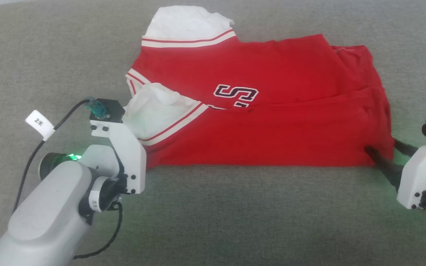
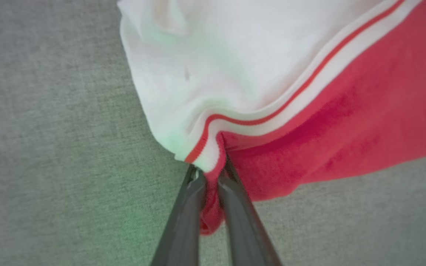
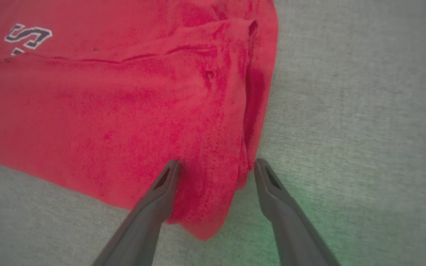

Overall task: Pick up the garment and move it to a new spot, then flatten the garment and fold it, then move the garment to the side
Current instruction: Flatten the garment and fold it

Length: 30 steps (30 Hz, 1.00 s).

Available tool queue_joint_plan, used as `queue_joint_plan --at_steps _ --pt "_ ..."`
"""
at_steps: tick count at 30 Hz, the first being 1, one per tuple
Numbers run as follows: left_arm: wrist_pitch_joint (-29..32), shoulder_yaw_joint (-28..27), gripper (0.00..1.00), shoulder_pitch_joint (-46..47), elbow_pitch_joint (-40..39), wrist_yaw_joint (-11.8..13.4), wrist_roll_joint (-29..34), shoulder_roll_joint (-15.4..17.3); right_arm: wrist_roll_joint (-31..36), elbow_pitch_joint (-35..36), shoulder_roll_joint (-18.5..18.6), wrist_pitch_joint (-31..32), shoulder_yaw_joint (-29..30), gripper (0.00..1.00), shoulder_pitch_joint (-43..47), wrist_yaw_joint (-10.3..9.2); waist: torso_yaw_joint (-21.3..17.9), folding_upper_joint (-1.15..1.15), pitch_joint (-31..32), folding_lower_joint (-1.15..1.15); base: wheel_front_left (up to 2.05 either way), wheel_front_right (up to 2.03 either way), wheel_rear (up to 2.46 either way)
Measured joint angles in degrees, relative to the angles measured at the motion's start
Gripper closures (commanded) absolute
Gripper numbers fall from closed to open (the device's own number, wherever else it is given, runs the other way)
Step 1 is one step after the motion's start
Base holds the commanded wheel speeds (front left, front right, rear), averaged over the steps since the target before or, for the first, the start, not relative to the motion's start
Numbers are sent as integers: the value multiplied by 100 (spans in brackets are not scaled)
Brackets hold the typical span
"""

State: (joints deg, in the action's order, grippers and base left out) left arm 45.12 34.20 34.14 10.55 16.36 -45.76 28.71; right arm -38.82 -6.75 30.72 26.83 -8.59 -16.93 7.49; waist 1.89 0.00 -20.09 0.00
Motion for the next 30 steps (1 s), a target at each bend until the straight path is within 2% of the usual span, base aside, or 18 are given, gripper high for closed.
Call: queue_joint_plan --at_steps 6,8,14,19,23,30 --pt "-96 89 100 104 29 -94 32 -176 54 -149 78 913 66 0 -151 0 237 0 -80 0 0 0 0" --pt "-147 102 100 114 57 -118 31 -205 155 -216 89 1034 89 100 -209 1 289 0 -88 0 0 0 0" --pt "-227 110 100 114 145 -201 -4 -221 365 -315 -96 1191 269 100 -306 9 369 0 -28 0 0 0 0" --pt "-126 82 100 38 32 -196 -56 -69 370 -215 -82 1346 320 100 -318 8 384 0 75 0 0 0 0" --pt "49 71 100 -70 -289 -92 -74 153 304 13 11 1501 361 100 -278 7 388 0 173 0 0 0 0" --pt "441 94 100 -426 -1135 276 -44 550 169 514 327 1769 474 100 129 8 426 0 324 0 0 0 0"
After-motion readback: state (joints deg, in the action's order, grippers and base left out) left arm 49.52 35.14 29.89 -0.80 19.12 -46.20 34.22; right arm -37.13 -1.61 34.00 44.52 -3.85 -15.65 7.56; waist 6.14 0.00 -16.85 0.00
